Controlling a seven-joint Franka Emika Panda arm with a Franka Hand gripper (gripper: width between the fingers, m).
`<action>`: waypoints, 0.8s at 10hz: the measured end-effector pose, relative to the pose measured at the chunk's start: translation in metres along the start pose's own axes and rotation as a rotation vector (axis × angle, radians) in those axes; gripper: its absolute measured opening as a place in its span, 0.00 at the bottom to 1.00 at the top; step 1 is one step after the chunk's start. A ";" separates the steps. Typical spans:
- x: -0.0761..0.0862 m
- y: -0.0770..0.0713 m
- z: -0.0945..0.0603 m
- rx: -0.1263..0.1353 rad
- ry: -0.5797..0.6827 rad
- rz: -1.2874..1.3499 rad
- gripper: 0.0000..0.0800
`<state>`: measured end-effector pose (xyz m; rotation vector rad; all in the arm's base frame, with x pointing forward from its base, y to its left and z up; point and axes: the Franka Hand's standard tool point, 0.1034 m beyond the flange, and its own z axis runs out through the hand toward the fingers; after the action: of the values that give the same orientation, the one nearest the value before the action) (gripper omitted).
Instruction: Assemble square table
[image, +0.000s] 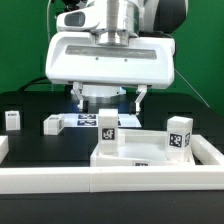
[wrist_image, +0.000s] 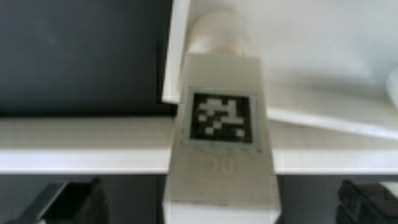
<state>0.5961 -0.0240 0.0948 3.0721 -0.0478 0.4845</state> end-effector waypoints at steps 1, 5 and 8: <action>-0.001 0.001 0.002 0.009 -0.047 0.003 0.81; -0.004 -0.003 0.003 0.066 -0.281 0.020 0.81; -0.001 -0.006 0.005 0.096 -0.462 0.020 0.81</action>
Offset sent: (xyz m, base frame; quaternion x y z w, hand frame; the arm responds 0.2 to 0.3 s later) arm 0.0037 -0.0019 -0.0008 0.0068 -0.1956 -0.0012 0.9807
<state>0.5966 -0.0180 0.0891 3.2058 -0.0679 -0.2377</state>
